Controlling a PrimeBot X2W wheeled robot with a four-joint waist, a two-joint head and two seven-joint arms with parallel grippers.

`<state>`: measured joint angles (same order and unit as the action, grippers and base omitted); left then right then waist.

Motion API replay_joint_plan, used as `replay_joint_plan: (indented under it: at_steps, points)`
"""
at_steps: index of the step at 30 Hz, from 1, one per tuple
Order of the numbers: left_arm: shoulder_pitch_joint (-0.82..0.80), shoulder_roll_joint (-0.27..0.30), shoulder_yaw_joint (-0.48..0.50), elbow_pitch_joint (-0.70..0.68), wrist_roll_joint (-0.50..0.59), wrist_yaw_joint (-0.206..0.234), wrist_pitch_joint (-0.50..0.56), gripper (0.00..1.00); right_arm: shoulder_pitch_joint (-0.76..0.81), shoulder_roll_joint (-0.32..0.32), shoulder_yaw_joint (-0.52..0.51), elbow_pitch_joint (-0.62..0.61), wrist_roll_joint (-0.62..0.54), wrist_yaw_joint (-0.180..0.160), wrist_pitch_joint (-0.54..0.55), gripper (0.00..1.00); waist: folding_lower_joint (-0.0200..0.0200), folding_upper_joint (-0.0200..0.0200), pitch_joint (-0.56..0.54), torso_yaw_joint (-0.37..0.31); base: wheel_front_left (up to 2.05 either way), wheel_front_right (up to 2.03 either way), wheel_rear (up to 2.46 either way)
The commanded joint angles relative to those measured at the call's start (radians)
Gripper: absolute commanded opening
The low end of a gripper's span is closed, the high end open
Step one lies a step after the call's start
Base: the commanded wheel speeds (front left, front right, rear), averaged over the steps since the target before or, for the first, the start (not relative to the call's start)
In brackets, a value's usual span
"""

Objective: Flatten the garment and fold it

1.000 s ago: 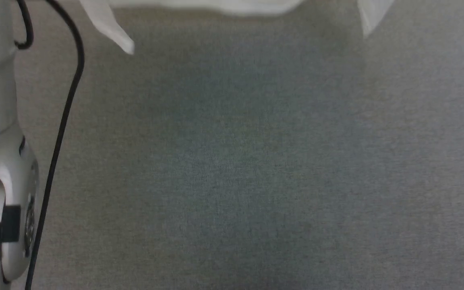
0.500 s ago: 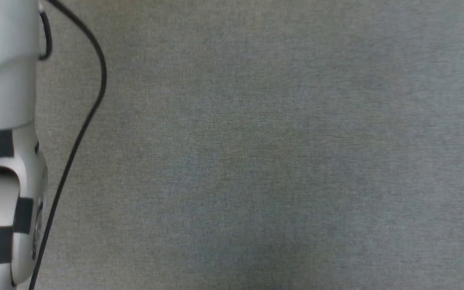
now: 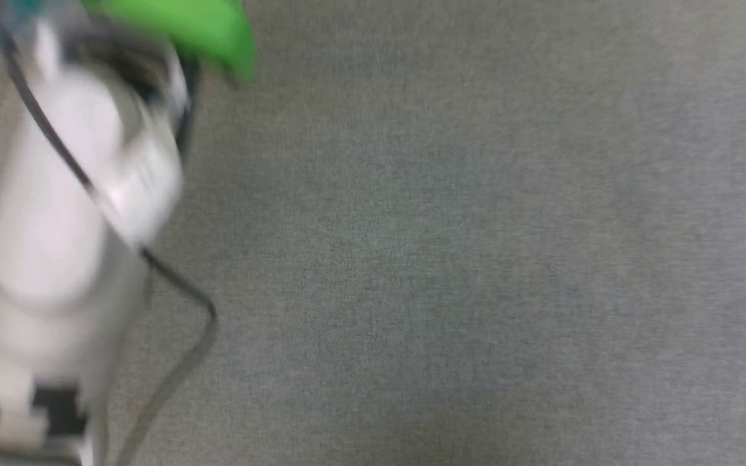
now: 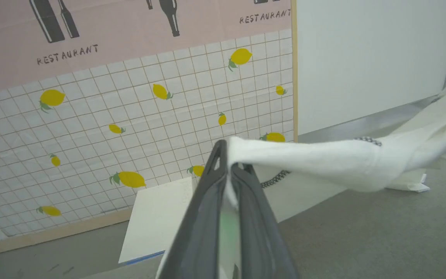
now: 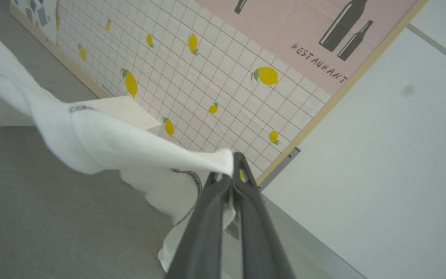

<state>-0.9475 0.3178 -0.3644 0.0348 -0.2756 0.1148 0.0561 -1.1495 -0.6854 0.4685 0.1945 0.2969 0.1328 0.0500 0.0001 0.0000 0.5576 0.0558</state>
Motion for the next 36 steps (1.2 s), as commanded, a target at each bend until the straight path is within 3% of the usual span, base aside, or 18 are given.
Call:
replay_joint_plan:
  at_steps: [1, 7, 15, 26, 36]
  points:
    - [0.081, 0.014, -0.010, -0.054, -0.002, 0.018, 0.016, 0.00, 0.081, -0.011, -0.034, -0.042, 0.011, -0.002, 0.012, 0.00, -0.0001, 0.0000, -0.087, -0.020, 0.00, 0.00, 0.00]
    - [0.419, 0.065, -0.053, -0.278, -0.001, 0.094, 0.101, 0.00, 0.459, 0.017, -0.182, -0.231, -0.004, -0.002, 0.074, 0.00, -0.0001, 0.0000, -0.182, -0.042, 0.00, 0.00, 0.00]
    - [0.717, 0.108, -0.124, -0.365, -0.014, 0.148, 0.186, 0.00, 0.854, 0.117, -0.339, -0.397, -0.047, -0.002, 0.136, 0.00, -0.0001, 0.0000, -0.242, -0.047, 0.00, 0.00, 0.00]
    - [0.930, 0.142, -0.228, -0.311, -0.097, 0.129, 0.329, 0.00, 1.184, 0.186, -0.386, -0.427, -0.081, -0.002, 0.200, 0.00, -0.0001, 0.0000, -0.290, -0.052, 0.00, 0.00, 0.00]
    - [1.040, 0.184, -0.270, -0.279, -0.170, 0.102, 0.412, 0.00, 1.399, 0.158, -0.323, -0.407, -0.038, -0.002, 0.365, 0.00, -0.0001, 0.0000, -0.347, -0.057, 0.00, 0.00, 0.00]
